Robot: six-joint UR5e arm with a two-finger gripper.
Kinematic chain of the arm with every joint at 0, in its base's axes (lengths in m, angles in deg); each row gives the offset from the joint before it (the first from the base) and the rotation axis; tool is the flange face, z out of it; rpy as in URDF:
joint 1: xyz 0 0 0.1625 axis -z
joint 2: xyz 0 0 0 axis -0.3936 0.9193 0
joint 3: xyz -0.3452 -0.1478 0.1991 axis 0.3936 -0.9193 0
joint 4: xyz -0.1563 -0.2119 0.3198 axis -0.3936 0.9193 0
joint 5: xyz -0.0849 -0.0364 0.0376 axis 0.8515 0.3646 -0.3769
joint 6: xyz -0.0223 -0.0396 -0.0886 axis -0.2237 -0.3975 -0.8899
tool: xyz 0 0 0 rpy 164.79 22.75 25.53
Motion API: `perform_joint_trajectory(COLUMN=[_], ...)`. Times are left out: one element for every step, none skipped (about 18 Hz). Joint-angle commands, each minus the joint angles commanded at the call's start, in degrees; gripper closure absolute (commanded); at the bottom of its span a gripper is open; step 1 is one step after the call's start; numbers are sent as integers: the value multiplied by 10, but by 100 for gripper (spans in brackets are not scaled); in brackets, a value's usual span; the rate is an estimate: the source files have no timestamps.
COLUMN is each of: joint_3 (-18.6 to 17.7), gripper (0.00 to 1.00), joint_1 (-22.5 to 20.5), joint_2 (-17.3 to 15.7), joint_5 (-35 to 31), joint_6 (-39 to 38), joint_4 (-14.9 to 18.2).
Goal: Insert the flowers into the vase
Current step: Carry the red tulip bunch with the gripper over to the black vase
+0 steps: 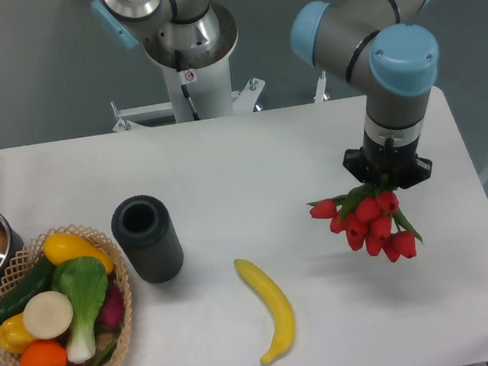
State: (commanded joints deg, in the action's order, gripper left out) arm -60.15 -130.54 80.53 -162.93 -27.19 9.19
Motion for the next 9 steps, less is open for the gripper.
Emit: perform_joint_trajectory(joint_3=[-1, 0, 0, -1, -1, -2, -4, -9, -16], gripper=[100, 100, 100, 100, 100, 100, 100, 100, 100], joint_1=[0, 3, 6, 7, 7, 8, 9, 10, 15], joint_2=[-3, -7, -16, -22, -29, -40, -48, -59, -75], joint_5=[5, 17, 36, 66, 93, 115, 145, 180, 210], joint_6=[0, -4, -10, -23, -42, -58, -63, -64, -65], joint_4=[0, 0, -1, -3, -5, -6, -8, -9, -13])
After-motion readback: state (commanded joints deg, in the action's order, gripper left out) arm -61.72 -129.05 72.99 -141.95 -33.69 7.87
